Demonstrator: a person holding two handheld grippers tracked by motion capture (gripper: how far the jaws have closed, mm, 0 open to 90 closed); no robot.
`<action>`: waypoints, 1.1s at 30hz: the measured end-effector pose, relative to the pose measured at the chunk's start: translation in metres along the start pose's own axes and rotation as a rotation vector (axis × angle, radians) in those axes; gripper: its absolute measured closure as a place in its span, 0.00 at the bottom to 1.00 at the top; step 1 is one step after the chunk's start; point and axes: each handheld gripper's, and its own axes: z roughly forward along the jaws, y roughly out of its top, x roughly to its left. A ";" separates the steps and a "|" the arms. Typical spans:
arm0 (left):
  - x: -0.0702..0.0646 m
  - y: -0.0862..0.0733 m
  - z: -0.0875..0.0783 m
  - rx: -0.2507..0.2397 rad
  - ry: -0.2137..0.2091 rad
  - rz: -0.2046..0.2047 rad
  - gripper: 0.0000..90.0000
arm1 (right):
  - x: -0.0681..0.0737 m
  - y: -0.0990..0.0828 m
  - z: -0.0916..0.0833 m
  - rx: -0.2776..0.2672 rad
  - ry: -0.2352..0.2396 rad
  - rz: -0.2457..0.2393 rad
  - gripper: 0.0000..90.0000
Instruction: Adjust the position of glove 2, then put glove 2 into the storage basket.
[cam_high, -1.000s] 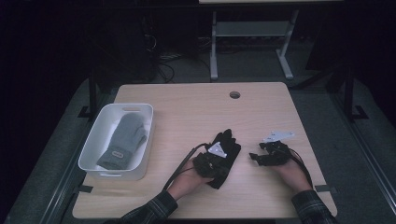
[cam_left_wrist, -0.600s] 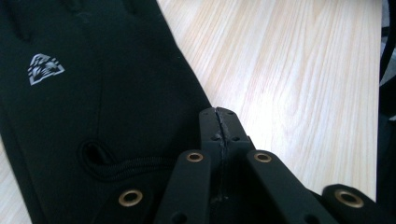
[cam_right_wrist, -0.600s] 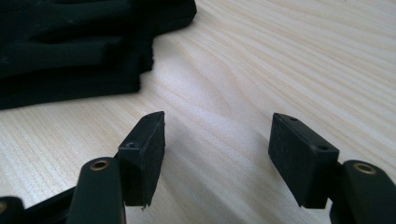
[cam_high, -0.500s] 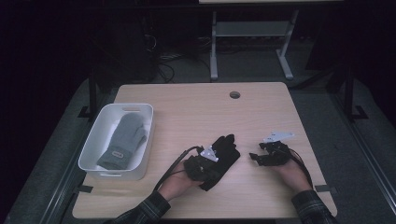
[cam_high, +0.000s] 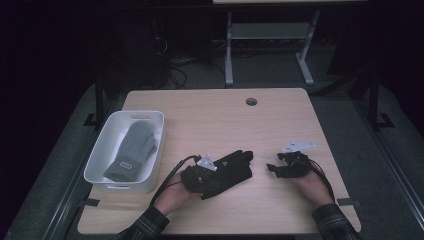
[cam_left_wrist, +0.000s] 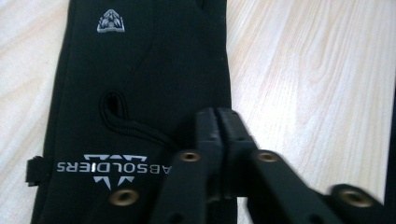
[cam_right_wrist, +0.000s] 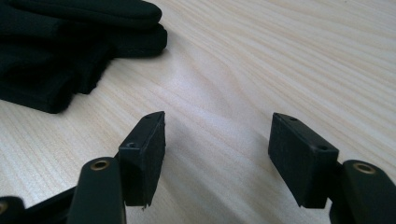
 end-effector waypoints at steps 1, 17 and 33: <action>0.001 0.000 -0.001 -0.006 -0.003 -0.002 0.86 | 0.000 0.000 0.000 -0.002 0.001 -0.006 0.39; 0.020 0.026 0.002 -0.094 0.036 0.100 0.32 | 0.004 -0.002 0.006 -0.023 0.005 -0.006 0.19; 0.032 0.030 0.034 -0.026 0.081 0.107 0.16 | 0.004 -0.002 0.006 -0.021 0.003 -0.004 0.19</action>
